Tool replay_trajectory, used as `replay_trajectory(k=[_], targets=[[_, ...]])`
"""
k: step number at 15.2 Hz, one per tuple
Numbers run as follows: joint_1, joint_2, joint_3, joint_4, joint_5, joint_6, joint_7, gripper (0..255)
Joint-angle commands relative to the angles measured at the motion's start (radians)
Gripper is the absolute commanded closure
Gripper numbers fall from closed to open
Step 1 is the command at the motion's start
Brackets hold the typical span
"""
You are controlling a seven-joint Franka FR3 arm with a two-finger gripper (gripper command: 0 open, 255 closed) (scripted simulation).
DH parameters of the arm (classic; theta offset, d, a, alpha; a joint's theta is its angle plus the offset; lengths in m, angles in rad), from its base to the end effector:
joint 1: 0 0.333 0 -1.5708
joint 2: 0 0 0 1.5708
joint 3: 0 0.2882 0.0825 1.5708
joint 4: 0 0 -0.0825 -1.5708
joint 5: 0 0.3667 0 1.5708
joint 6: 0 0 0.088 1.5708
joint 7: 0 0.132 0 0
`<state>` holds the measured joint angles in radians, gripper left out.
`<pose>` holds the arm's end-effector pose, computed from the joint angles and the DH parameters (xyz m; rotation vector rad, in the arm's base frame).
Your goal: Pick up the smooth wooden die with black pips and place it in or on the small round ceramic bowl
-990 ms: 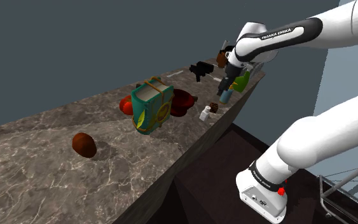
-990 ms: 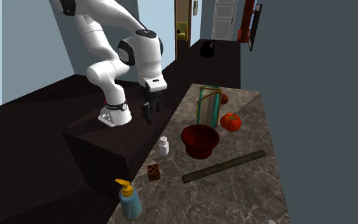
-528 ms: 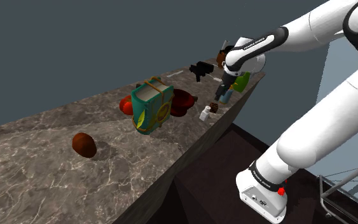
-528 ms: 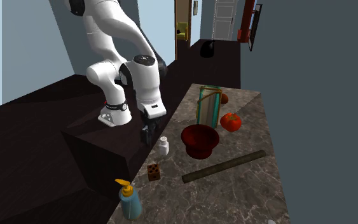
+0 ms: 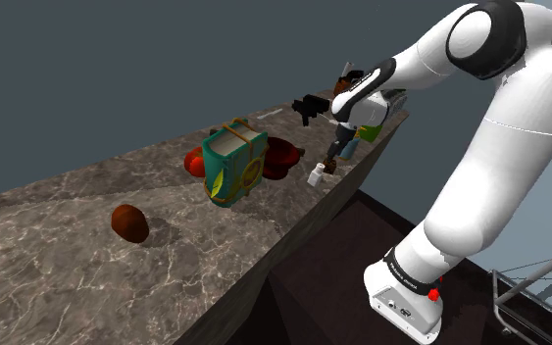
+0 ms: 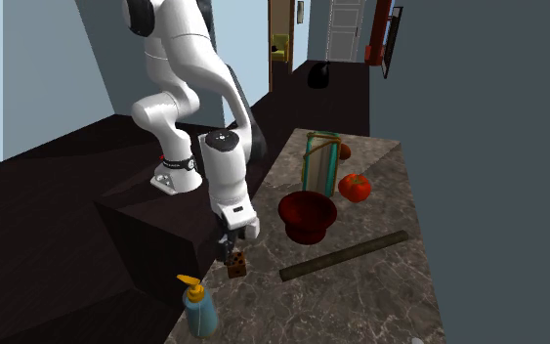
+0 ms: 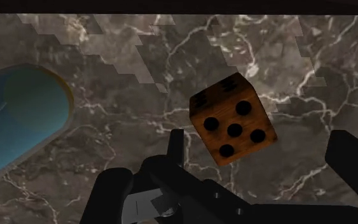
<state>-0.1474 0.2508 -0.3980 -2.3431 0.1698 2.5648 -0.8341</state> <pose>0.4232 -0.2659 0.1972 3.1307 0.2460 -0.0083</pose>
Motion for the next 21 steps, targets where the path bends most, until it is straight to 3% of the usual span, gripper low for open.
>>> replay_trajectory(k=[1,8,15,16,21], targets=[[-0.019,0.054,0.016,0.026,0.037,0.025,-0.033,0],[-0.05,0.139,0.058,0.035,0.099,0.096,-0.077,0],[-0.05,0.139,0.058,0.035,0.098,0.096,-0.077,0],[-0.05,0.139,0.058,0.035,0.098,0.096,-0.077,255],[-0.05,0.14,0.058,0.035,0.099,0.097,-0.077,255]])
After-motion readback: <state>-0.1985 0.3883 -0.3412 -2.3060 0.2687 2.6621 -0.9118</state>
